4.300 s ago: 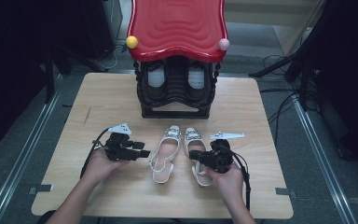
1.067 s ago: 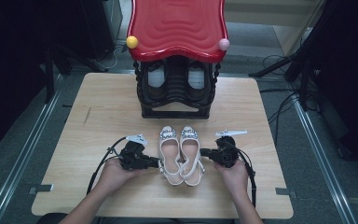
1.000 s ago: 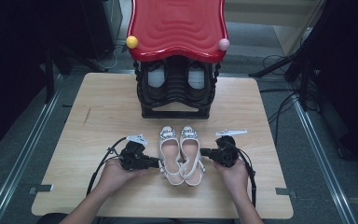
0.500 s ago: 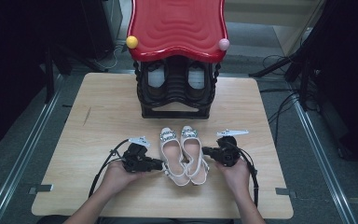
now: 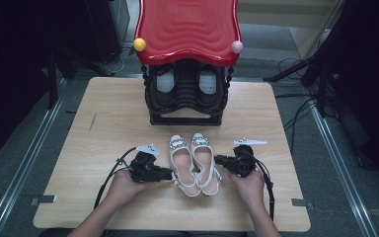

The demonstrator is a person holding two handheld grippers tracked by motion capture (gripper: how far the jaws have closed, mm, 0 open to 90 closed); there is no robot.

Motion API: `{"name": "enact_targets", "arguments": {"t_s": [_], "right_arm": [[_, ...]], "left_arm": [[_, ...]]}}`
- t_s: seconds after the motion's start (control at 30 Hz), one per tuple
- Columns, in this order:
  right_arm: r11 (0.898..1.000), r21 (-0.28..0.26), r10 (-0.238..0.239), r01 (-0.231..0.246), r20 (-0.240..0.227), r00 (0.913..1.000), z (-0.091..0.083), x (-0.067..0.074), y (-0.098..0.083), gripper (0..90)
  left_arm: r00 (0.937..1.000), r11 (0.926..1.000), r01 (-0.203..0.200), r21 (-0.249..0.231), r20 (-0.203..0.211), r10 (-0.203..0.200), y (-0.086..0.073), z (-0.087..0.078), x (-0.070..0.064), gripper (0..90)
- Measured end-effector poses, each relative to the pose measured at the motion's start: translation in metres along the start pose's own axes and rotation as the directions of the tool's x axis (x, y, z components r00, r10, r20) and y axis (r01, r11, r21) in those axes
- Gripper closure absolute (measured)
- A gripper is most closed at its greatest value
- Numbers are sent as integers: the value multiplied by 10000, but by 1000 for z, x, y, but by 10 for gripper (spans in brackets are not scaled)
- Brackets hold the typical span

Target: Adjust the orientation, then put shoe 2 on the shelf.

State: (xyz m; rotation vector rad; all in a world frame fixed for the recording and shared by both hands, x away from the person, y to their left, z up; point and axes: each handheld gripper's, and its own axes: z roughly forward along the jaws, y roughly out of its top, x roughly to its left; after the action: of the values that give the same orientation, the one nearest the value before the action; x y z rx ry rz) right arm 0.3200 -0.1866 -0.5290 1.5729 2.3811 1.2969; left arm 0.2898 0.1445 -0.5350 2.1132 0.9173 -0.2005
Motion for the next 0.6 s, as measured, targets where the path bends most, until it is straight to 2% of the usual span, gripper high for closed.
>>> {"name": "enact_targets", "arguments": {"t_s": [0.1, 0.17, 0.3, 0.4, 0.6], "right_arm": [[9997, 107, -236, 233, 271, 9994, 0, 2, 1, 753], [9994, 82, -334, 329, 614, 9976, -1, 5, 1, 727], [9994, 108, -349, 341, 773, 9964, -1, 4, 2, 673], [9999, -132, -53, 63, 749, 9972, -4, 1, 5, 723], [9986, -255, -431, 458, 993, 9941, -9, 3, 14, 716]], "left_arm": [[10000, 10000, -18, 23, -20, 18, 0, 0, 0, 748], [10000, 10000, -14, 28, -25, 14, 0, 0, 0, 742], [9999, 9999, 39, 99, -136, -38, 1, -1, 1, 715], [9999, 9998, 117, 187, -44, -117, 1, -3, 2, 675], [9998, 9999, 80, 63, -170, -79, 2, -15, 5, 612]]}}
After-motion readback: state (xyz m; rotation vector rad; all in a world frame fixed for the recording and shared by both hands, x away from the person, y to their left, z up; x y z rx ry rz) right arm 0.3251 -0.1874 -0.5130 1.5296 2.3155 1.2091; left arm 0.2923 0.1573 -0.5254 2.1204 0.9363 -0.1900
